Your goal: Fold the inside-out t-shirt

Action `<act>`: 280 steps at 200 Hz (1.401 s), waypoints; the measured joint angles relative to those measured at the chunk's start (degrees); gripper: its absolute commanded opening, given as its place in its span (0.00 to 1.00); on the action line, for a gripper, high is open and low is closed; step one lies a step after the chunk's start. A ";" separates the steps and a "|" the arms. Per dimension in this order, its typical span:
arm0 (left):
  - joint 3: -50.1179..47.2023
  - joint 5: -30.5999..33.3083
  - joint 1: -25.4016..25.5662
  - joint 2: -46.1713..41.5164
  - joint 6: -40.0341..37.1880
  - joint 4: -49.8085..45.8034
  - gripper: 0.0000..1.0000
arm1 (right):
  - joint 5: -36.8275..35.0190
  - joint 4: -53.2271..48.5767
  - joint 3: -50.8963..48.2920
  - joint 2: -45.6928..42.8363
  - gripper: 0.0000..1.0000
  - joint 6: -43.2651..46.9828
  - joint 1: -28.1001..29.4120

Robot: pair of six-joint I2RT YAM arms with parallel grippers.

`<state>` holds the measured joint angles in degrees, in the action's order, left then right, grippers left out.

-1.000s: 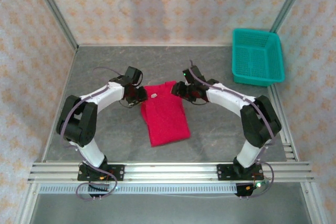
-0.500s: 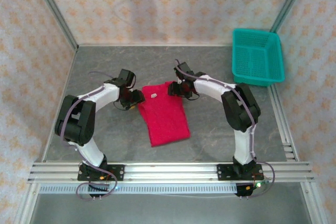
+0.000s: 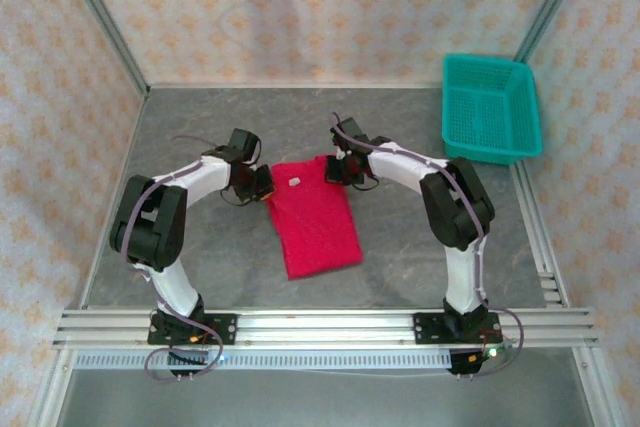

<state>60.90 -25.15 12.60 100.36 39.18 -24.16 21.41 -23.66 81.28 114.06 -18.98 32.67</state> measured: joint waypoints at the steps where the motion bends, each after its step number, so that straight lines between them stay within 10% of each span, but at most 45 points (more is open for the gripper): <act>1: 0.02 -0.02 0.00 -0.04 0.00 0.00 0.00 | 0.02 0.02 -0.02 -0.09 0.00 -0.02 0.00; 98: 4.83 -1.60 0.81 -3.17 -0.13 1.25 0.00 | -4.04 2.54 -7.06 -13.64 0.00 -2.23 0.00; 144: 7.45 -1.25 0.66 4.55 -2.69 1.22 0.00 | -4.50 5.27 -9.62 -9.75 0.20 -3.50 -0.90; 170: 7.45 -0.24 0.13 6.80 -3.82 -0.11 0.46 | -3.56 5.68 -9.70 -5.25 0.48 -4.37 -2.69; 191: 7.65 1.18 -0.02 6.49 -4.72 -2.01 0.62 | -3.41 5.31 -10.10 -5.14 0.59 -4.48 -3.72; 280: 7.06 -2.14 -0.02 1.29 -6.47 -0.94 0.71 | 2.62 7.15 -8.57 -2.97 0.72 -2.95 -5.88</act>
<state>67.96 -27.29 12.58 101.65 32.71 -25.10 24.03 -16.51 72.71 111.09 -21.93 26.79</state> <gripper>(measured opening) 0.730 0.717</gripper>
